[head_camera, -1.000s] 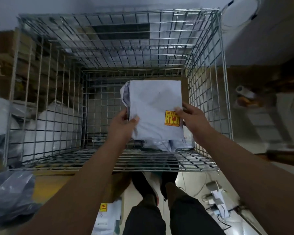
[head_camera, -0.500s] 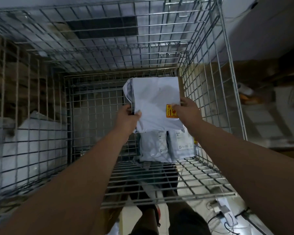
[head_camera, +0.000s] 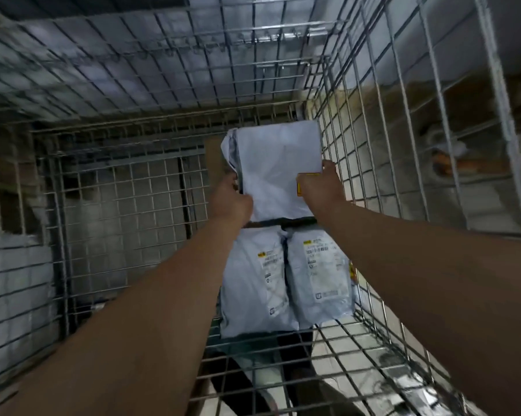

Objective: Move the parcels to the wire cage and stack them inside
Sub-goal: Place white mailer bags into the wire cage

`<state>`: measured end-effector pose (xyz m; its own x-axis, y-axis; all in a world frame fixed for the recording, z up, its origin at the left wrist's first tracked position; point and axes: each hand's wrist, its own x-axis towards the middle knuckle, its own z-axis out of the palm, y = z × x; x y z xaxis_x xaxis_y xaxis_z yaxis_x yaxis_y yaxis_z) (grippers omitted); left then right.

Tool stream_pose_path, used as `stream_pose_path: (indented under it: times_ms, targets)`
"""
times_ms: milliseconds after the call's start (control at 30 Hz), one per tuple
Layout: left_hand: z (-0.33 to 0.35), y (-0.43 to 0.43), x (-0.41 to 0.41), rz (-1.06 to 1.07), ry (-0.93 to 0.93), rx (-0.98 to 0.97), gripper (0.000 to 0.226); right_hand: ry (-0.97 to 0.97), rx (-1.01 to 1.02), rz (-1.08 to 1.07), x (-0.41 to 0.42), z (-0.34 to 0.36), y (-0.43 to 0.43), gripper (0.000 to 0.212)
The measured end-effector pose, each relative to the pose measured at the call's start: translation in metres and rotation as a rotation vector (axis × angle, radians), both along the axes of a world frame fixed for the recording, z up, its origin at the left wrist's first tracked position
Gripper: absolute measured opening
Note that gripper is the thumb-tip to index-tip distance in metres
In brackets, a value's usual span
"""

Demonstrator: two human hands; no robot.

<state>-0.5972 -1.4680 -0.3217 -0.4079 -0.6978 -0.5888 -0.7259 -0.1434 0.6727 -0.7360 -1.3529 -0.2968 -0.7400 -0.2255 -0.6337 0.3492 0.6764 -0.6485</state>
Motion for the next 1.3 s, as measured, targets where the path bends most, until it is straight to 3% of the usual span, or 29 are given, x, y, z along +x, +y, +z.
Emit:
stream_pose_path:
  times_ms: [433,533,667,767,833,933,1033,1200,1300]
  targets:
    - [-0.036,0.012,-0.005,-0.18,-0.147,0.108,0.025,-0.029,0.119,0.003,-0.005,-0.033,0.02,0.059]
    - [-0.028,0.012,-0.003,-0.16,-0.121,0.152,0.03,0.012,0.135,0.033,-0.004,-0.033,0.021,0.072]
    - [-0.001,0.01,0.006,-0.176,-0.063,0.014,0.054,0.052,0.154,0.103,0.003,-0.019,0.019,0.08]
    - [0.031,0.007,0.016,-0.149,-0.008,0.003,0.053,0.056,0.105,0.138,0.011,0.01,0.011,0.077]
    - [0.06,0.005,0.028,-0.104,0.042,0.024,0.043,0.03,0.048,0.141,0.019,0.04,0.004,0.061]
    - [0.116,0.004,0.048,-0.029,0.111,0.036,0.026,-0.131,-0.142,0.081,0.041,0.107,-0.007,0.031]
    - [0.182,0.008,0.066,0.1,0.195,0.157,0.027,-0.31,-0.347,0.044,0.074,0.182,-0.009,0.013]
    - [0.297,0.033,0.112,0.117,0.361,0.245,0.022,-0.39,-0.49,0.132,0.136,0.28,0.014,0.033]
    - [0.346,0.06,0.141,0.074,0.426,0.208,0.026,-0.401,-0.582,0.11,0.167,0.313,0.041,0.035]
